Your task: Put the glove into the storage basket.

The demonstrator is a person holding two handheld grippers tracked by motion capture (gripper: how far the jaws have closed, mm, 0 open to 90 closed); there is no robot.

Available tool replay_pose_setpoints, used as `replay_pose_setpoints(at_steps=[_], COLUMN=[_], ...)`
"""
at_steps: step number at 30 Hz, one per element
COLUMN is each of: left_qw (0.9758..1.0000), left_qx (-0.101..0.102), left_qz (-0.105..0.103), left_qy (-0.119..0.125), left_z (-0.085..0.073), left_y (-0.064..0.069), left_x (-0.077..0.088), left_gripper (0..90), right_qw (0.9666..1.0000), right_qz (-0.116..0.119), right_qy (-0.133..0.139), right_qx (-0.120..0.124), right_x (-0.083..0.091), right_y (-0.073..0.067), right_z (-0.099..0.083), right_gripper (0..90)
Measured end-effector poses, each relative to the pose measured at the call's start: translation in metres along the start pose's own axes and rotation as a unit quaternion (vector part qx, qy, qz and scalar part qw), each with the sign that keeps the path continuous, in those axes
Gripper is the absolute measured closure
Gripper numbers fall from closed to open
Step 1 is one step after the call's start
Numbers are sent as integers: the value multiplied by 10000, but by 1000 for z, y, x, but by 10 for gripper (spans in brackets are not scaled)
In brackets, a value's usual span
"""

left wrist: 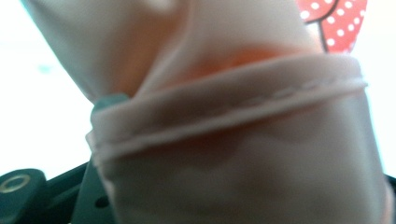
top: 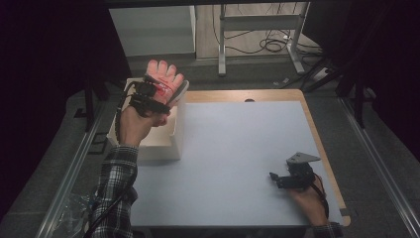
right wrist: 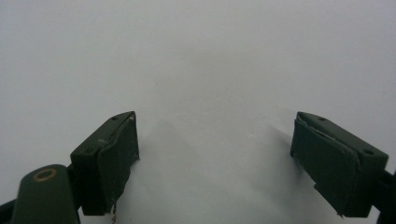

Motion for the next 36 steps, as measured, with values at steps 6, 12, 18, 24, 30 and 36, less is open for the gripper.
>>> replay_pose_setpoints(at_steps=[6,12,18,24,30,36], left_qw=[9996,9991,9982,9977,9970,9958], left_qx=[223,262,396,416,445,485], left_qz=[194,319,460,533,577,618], left_qy=[21,-34,-10,-88,-260,-469], left_z=[-9,-15,-20,-24,-27,-30], left_y=[-19,-28,-35,-36,-30,-30], left_x=[-11,-24,-51,-73,-95,-109], left_gripper=[466,463,459,452,440,425], right_qw=[10000,10000,10000,10000,10000,10000], right_qz=[-4,-3,-3,-1,-1,0], right_qy=[-2,-2,-1,1,4,3], right_qx=[2,-2,2,-3,-3,0], right_x=[0,0,0,0,0,0], right_y=[0,0,0,0,0,0], right_z=[0,0,0,0,0,0], right_gripper=[155,155,155,155,155,155])
Point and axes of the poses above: each handheld gripper's, and its own axes: x roughly backward along the jaws, z roughly out of its top, y roughly to its right, the point moved 10 cm from there along -x, roughly forward along the jaws, and after that the axes turned 1 degree about -x, right-handed, at the moved point
